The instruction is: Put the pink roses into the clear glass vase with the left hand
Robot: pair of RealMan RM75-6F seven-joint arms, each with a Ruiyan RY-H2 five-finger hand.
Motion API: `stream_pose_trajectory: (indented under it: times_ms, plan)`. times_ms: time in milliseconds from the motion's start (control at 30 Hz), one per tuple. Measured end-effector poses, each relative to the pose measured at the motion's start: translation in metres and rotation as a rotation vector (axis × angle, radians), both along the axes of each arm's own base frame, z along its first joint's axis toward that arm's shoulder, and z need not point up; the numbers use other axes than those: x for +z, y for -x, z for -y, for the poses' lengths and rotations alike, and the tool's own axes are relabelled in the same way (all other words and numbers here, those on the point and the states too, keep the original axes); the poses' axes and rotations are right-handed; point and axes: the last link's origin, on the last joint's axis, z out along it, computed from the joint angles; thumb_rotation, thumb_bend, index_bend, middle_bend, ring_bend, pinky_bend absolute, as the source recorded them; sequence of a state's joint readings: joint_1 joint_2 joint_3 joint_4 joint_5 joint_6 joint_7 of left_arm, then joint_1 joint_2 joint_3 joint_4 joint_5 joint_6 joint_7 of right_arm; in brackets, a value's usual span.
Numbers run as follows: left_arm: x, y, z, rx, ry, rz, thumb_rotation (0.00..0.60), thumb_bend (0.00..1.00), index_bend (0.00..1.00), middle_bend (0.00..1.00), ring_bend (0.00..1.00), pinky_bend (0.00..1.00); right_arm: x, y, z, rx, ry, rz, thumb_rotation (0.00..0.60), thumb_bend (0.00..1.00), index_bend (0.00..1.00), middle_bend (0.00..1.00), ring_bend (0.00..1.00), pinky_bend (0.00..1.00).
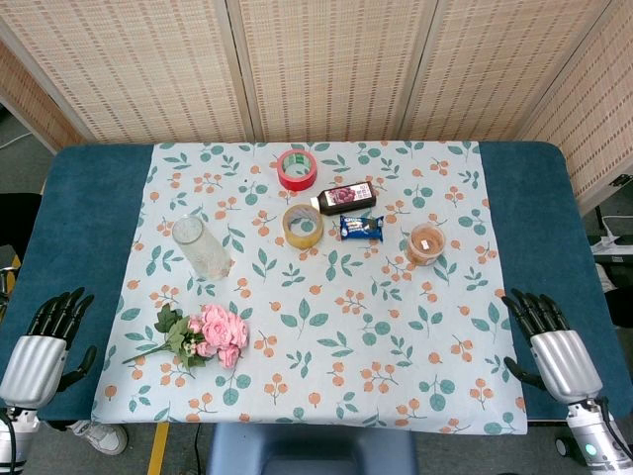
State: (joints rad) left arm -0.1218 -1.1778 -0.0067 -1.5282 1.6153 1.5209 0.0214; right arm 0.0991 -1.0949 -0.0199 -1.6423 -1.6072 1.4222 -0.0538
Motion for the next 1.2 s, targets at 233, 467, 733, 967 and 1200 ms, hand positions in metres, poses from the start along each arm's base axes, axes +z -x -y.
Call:
stream_pose_trajectory:
  times_ms: [233,467,733,967,1200]
  plan:
    - [-0.023,-0.005,-0.009,-0.005,0.119,0.032,0.6,0.45,0.0,0.0,0.0,0.09,0.001,-0.001,0.0,0.002,0.002,0.006,0.6,0.18,0.0,0.0,0.0,0.0]
    - [-0.058,-0.037,-0.041,-0.079,0.248,-0.011,0.589,0.45,0.0,0.0,0.0,0.1,0.004,-0.004,-0.004,0.009,-0.005,0.029,0.6,0.18,0.0,0.0,0.0,0.0]
    - [-0.089,-0.048,-0.059,0.031,0.395,-0.076,0.57,0.41,0.0,0.0,0.0,0.11,0.011,-0.004,-0.007,0.023,0.003,0.049,0.6,0.18,0.0,0.0,0.0,0.0]
    - [-0.112,-0.063,-0.061,0.043,0.477,-0.086,0.572,0.42,0.0,0.0,0.0,0.11,0.01,-0.003,-0.006,0.018,-0.005,0.047,0.6,0.18,0.0,0.0,0.0,0.0]
    - [-0.127,-0.072,-0.067,0.033,0.505,-0.094,0.565,0.42,0.0,0.0,0.0,0.12,0.008,-0.003,-0.006,0.016,-0.015,0.044,0.6,0.18,0.0,0.0,0.0,0.0]
